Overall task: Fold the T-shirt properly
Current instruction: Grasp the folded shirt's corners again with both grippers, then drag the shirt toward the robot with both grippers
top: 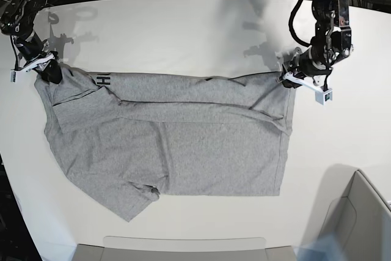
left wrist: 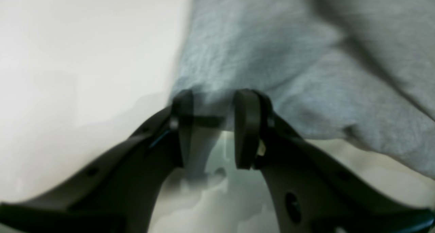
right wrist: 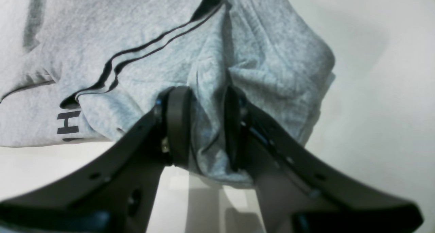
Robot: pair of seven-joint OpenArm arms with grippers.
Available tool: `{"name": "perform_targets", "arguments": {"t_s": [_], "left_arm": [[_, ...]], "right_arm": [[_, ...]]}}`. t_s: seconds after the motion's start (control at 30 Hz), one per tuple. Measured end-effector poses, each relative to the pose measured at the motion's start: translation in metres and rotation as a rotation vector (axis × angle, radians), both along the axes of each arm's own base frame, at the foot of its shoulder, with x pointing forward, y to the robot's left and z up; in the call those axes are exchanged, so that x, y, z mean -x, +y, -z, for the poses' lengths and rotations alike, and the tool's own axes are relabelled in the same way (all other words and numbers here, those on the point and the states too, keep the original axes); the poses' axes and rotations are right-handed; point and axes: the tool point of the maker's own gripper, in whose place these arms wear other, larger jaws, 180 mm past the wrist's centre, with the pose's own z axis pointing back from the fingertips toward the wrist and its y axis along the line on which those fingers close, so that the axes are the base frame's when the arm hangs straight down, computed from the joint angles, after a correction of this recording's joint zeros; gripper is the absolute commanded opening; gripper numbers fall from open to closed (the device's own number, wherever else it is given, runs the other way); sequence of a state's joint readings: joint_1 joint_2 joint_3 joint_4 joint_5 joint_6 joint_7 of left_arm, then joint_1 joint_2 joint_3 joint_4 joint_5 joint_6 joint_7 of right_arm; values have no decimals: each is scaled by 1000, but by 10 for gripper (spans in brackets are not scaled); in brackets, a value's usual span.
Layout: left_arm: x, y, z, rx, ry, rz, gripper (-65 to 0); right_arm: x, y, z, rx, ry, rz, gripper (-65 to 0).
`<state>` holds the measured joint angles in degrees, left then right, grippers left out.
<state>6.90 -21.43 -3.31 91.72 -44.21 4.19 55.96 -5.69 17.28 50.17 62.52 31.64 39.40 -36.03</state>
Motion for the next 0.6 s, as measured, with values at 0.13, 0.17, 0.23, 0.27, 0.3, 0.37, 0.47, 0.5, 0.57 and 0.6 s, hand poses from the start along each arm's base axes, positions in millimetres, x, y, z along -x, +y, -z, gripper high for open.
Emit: {"name": "perform_targets", "arguments": {"t_s": [0.13, 0.17, 0.23, 0.27, 0.3, 0.37, 0.47, 0.5, 0.57, 0.6], "left_arm": [[-6, 7, 3, -12, -20, -26, -434], [-5, 8, 4, -13, -17, -28, -434], [-5, 9, 6, -11, -15, -27, -434], [-5, 10, 7, -10, -18, -33, -434], [-5, 11, 9, -9, -14, -36, -434], [-7, 10, 10, -3, -13, -40, -434], [-19, 7, 12, 10, -26, -26, -440], [-21, 4, 13, 14, -32, 0, -451], [-23, 0, 17, 22, -49, 42, -489], [-24, 0, 18, 29, -55, 44, -519]], "right_arm": [[1, 0, 0, 1, 1, 1, -466], [2, 0, 1, 1, 1, 1, -466], [2, 0, 0, 0, -1, 2, -466], [2, -1, 0, 1, -1, 2, -466], [2, -1, 0, 1, -1, 2, -466], [2, -1, 0, 1, -1, 2, -467], [2, -1, 1, 1, 0, 2, -467], [3, -1, 1, 1, 1, 2, -470], [3, -1, 1, 1, 2, 2, -508], [3, -1, 1, 3, 4, 1, -547]]}}
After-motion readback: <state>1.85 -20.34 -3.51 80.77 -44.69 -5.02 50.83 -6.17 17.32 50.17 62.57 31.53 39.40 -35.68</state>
